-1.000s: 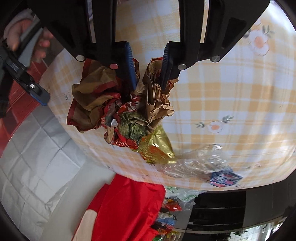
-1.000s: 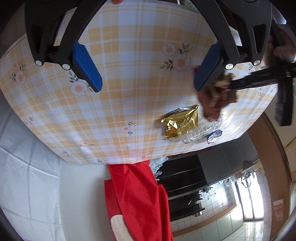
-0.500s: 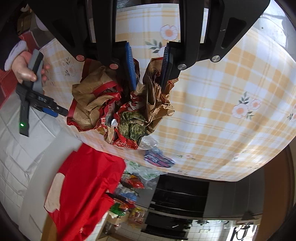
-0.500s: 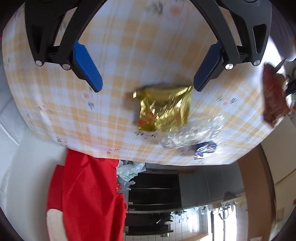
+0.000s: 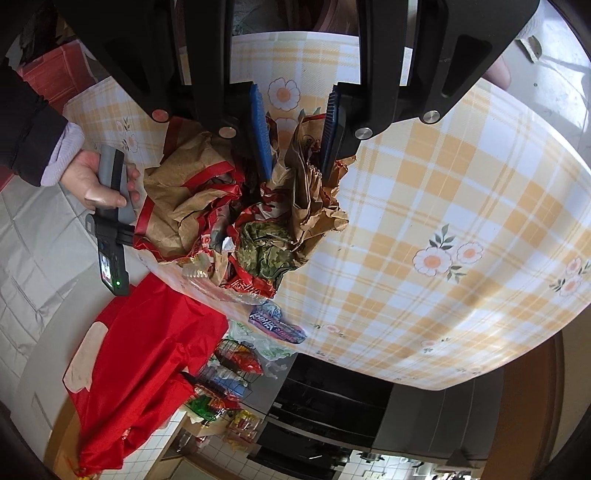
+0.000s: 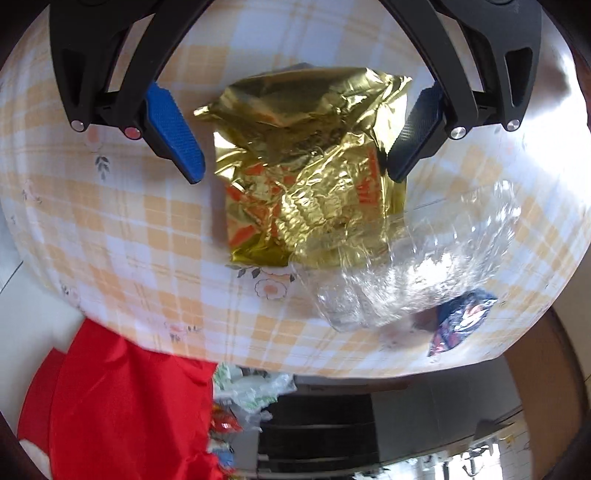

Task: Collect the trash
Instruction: 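Lift the brown-red paper wrapper with the left gripper while the right gripper reaches over the gold foil bag, then grasp the gold foil bag with the right gripper and lift it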

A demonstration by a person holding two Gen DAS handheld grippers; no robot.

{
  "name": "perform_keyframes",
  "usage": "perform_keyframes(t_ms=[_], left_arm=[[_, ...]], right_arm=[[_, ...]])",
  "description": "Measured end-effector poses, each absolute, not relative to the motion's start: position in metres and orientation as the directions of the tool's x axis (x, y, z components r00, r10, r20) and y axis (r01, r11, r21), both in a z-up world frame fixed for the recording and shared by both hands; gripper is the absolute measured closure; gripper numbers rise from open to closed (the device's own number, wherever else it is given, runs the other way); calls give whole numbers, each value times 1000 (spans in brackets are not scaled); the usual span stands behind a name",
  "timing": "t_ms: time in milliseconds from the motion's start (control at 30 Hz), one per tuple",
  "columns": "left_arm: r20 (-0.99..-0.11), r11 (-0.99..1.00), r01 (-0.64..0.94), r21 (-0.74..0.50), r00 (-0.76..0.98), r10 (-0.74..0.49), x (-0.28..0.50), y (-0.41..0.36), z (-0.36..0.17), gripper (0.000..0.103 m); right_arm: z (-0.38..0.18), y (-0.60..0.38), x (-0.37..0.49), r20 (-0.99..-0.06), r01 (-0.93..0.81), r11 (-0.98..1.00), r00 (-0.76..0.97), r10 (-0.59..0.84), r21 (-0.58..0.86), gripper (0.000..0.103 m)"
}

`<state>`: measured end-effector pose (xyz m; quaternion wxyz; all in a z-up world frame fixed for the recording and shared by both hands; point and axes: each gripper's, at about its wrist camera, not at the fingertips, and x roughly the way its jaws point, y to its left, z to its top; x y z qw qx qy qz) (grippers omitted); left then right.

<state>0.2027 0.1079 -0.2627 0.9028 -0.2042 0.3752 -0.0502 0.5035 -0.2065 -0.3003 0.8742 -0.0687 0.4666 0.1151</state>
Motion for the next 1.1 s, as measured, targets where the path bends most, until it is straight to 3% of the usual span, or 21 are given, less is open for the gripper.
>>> perform_keyframes(t_ms=[300, 433, 700, 800, 933, 1100], left_arm=[[-658, 901, -71, -429, 708, -258, 195, 110, -269, 77], [-656, 898, -75, -434, 709, -258, 196, 111, -271, 77], [-661, 895, -81, -440, 704, -261, 199, 110, -273, 77], [-660, 894, -72, -441, 701, -269, 199, 106, -273, 77], [-657, 892, -67, -448, 702, -277, 197, 102, -270, 77], [-644, 888, -63, -455, 712, -280, 186, 99, -261, 77]], right_arm=[[-280, -201, 504, -766, -251, 957, 641, 51, -146, 6], [-286, -205, 518, -790, -245, 957, 613, 30, -153, 6], [-303, -236, 534, -859, -187, 969, 456, 232, 162, 6], [-303, -234, 523, -854, -243, 954, 445, 269, 174, 6], [-301, -228, 498, -851, -318, 927, 414, 323, 197, 23], [-298, -222, 456, -864, -370, 909, 378, 334, 189, 30]])
